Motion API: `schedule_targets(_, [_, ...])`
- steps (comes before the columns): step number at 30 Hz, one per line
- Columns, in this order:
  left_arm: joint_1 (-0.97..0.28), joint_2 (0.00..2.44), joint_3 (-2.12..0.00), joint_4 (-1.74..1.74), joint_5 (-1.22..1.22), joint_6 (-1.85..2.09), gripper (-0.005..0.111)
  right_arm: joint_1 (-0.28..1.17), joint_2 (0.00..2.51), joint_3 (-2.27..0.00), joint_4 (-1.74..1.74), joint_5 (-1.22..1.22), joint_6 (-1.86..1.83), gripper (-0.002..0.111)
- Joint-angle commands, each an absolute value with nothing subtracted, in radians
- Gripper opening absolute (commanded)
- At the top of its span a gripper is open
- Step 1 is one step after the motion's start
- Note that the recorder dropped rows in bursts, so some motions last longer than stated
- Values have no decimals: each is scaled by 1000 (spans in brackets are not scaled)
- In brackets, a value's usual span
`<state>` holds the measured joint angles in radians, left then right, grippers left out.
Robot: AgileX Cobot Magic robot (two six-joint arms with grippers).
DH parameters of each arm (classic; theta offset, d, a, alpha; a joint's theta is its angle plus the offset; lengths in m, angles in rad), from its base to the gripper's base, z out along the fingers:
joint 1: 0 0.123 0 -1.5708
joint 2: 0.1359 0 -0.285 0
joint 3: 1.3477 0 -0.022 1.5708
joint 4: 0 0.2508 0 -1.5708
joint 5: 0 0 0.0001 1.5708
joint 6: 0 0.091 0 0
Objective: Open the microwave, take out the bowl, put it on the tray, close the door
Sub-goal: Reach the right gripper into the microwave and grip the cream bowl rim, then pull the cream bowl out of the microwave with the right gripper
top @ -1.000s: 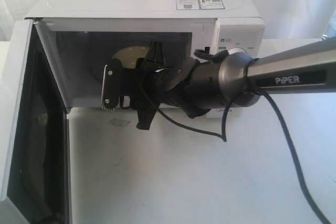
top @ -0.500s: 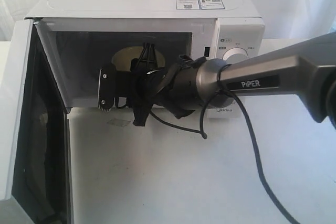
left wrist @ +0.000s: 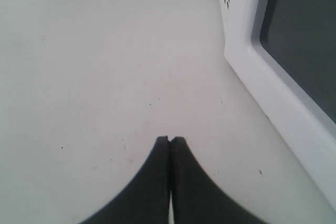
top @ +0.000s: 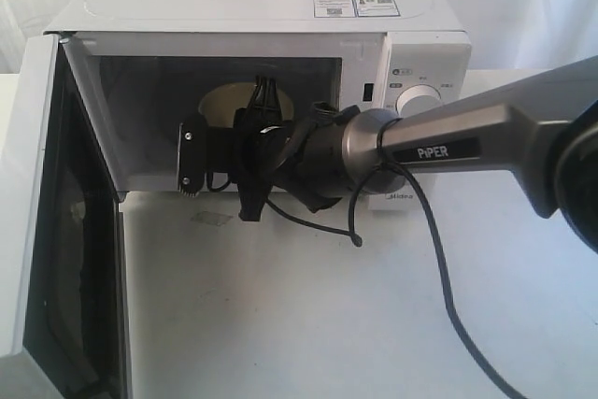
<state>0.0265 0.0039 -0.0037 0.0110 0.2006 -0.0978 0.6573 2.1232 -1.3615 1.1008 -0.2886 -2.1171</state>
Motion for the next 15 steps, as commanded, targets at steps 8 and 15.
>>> schedule_targets(8, [30,0,0,11,202,-100,0,647,2140,-1365,1098,-293,-2131,7])
schedule_targets(15, [30,0,0,11,202,-100,0,655,2131,-1365,1100,-283,-2131,0])
